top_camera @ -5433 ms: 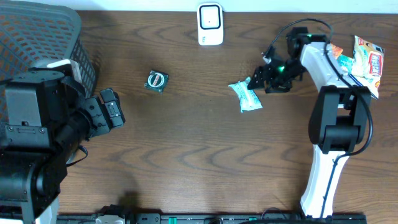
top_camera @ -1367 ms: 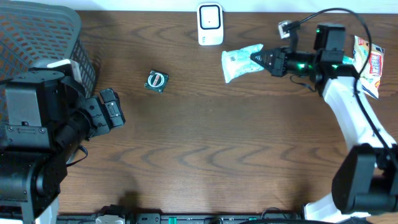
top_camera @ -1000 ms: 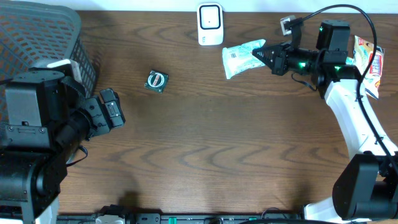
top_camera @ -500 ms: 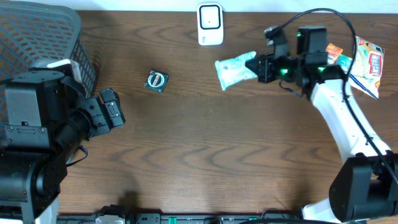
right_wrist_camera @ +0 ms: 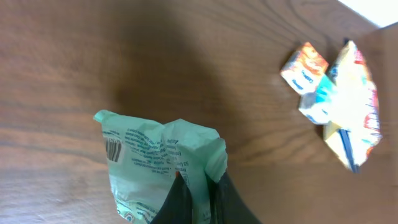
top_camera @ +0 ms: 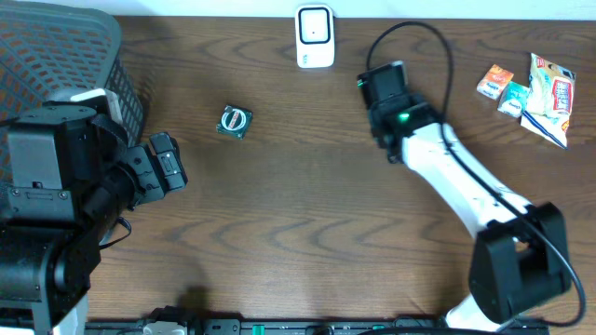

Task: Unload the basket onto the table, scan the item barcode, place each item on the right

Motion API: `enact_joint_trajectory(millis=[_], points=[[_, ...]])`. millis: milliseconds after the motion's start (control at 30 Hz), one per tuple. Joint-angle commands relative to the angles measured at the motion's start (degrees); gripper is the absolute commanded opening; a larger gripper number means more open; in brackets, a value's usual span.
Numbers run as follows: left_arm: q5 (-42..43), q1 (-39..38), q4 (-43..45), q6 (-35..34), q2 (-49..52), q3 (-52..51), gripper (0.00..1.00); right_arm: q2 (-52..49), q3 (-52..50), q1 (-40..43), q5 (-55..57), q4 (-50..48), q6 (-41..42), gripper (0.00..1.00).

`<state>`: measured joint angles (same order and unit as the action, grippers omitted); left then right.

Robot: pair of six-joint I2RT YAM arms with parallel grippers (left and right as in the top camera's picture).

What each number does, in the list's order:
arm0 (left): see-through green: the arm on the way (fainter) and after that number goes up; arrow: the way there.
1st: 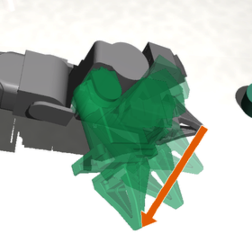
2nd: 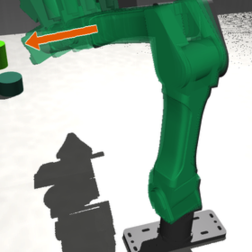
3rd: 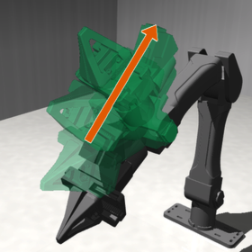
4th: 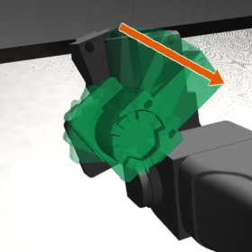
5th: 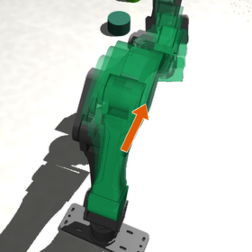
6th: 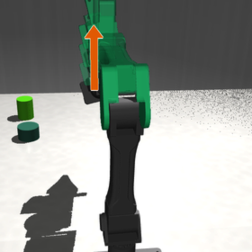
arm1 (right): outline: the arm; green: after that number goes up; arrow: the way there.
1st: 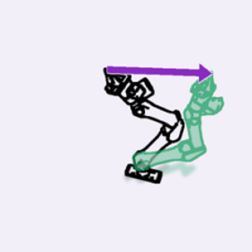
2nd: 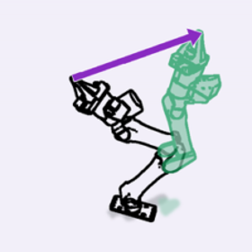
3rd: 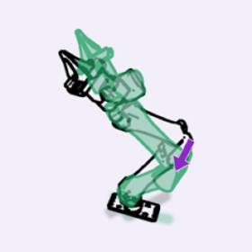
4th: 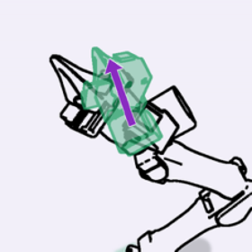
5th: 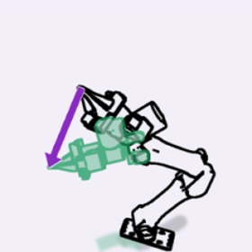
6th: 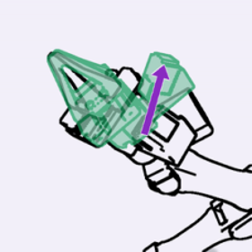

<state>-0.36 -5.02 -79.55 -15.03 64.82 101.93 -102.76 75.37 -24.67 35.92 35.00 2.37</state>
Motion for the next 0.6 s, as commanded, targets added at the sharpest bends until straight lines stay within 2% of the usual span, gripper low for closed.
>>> enact_joint_trajectory(millis=[0,100,133,233,367,467,500,533,567], points=[[-0.33,0.13,-0.15,0.11,-0.09,0.42,0.98,-3.5,0.59,-3.21,8.13,0.9,-0.33,0.01],[-0.31,0.13,-0.15,0.11,-0.09,0.42,0.98,-6.51,0.57,-5.9,8.09,1.46,-0.31,0.01],[-0.31,0.13,-0.15,0.11,-0.09,0.39,0.98,-7.32,0.59,-7.48,8.09,1.97,-0.31,0.04],[-0.31,0.13,-0.15,0.11,-0.09,0.42,0.98,-7.61,0.61,-12.11,5.25,2.45,-0.26,0.26],[-0.31,0.13,-0.15,0.11,-0.09,0.42,0.98,-7.5,0.76,-17.97,-1.9,1.88,1.29,0.34],[-0.33,0.13,-0.15,0.11,-0.09,0.39,0.98,-7.45,2.01,-20.44,-2.03,2.36,4.76,0.49],[-0.31,0.13,-0.15,0.11,-0.09,0.39,0.98,-7.39,3.26,-20.85,-2.01,2.97,5.6,0.63],[-0.33,0.13,-0.15,0.11,-0.09,0.42,0.98,-7.39,4.83,-20.79,-2.01,3.91,5.97,0.72],[-0.31,0.13,-0.15,0.11,-0.09,0.42,0.98,-7.39,5.79,-20.59,-2.01,4.57,5.97,0.73]])
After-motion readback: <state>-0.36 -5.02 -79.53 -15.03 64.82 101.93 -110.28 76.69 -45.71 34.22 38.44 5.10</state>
